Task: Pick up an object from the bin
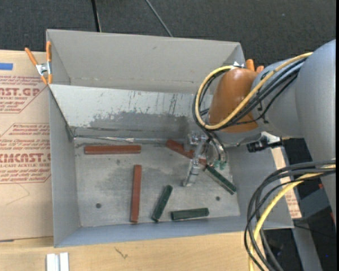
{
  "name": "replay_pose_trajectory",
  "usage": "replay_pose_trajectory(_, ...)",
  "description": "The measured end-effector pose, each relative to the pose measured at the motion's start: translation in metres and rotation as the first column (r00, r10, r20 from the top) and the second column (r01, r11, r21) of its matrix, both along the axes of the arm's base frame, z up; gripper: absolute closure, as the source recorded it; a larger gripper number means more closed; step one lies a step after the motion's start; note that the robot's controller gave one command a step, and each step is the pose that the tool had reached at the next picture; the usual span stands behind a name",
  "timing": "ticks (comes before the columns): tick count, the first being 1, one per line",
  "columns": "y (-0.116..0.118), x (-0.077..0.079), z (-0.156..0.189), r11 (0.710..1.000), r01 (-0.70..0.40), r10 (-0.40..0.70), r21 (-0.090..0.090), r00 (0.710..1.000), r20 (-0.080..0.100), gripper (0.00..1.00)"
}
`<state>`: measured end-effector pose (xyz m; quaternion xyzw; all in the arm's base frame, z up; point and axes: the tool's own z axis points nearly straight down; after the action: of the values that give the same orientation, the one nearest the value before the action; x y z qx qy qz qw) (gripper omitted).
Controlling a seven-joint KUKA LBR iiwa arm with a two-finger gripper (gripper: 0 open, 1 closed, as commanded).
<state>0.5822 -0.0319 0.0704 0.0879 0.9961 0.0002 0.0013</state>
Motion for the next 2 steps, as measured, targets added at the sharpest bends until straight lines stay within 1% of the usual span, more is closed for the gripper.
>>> replay_pose_trajectory(1,0.0,0.0,0.0,1.0,0.0,0.0,0.0,1.0,0.0,0.0)
replay_pose_trajectory(2,-0.07,0.008,0.0,0.997,0.076,-0.076,-0.002,0.997,0.002,1.0)
